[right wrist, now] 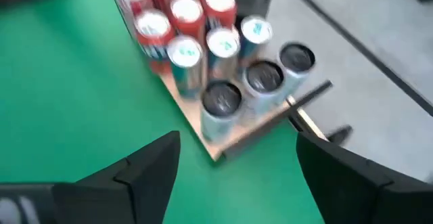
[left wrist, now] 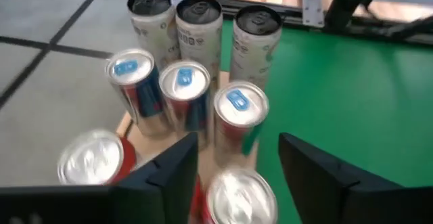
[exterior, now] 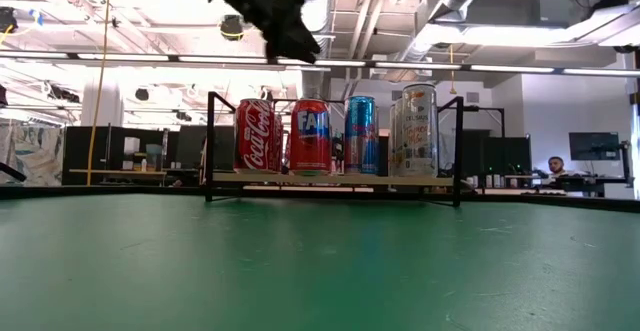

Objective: Place canned beverage on shelf
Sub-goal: Adjust the blue soda can on the shelf

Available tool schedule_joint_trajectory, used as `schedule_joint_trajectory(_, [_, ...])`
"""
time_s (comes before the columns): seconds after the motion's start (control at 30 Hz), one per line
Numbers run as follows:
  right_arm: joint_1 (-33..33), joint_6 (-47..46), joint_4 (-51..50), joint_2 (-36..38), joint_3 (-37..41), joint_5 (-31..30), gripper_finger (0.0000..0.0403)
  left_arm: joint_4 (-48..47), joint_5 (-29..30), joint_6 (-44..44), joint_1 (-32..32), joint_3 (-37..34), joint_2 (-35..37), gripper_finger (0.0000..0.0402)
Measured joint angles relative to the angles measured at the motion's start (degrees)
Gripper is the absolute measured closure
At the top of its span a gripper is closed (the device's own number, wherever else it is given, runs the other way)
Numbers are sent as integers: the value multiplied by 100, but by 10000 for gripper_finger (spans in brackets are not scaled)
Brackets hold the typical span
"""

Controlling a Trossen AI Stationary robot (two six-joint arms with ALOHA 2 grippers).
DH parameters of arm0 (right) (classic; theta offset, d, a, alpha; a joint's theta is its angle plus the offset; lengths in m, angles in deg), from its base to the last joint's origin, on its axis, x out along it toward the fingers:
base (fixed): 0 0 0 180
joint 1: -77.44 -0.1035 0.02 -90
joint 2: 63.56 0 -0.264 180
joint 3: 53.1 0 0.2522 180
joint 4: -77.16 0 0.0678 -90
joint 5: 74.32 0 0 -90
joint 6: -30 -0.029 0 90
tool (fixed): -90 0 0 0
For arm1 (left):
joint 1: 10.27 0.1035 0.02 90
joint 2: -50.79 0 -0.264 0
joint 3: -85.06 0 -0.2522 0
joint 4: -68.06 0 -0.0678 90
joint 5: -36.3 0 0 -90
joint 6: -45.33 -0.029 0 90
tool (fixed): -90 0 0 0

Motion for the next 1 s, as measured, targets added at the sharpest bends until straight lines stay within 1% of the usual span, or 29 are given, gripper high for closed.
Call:
schedule_joint_trajectory(0.17, [-289,-492,819,746,1029,-16,113,-347,27,-489,-68,702,-812,286])
schedule_joint_trajectory(0.3, [-376,-855,918,1039,1486,-21,117,-417,-10,-672,-103,847,-1179,367])
schedule_joint_trajectory(0.33, [-387,-908,904,1074,1545,-20,117,-424,-6,-701,-113,847,-1237,384])
schedule_joint_trajectory(0.37, [-387,-955,905,1097,1580,-19,117,-438,44,-725,-136,847,-1284,392])
schedule_joint_trajectory(0.57, [-382,-993,920,1106,1596,-19,117,-358,603,-1017,-313,847,-1521,400])
schedule_joint_trajectory(0.77, [-384,-967,930,1104,1596,-18,117,-312,667,-1079,-513,847,-1742,401])
schedule_joint_trajectory(1.0, [-384,-952,923,1104,1596,-16,117,-97,708,-1168,-641,847,-1754,401])
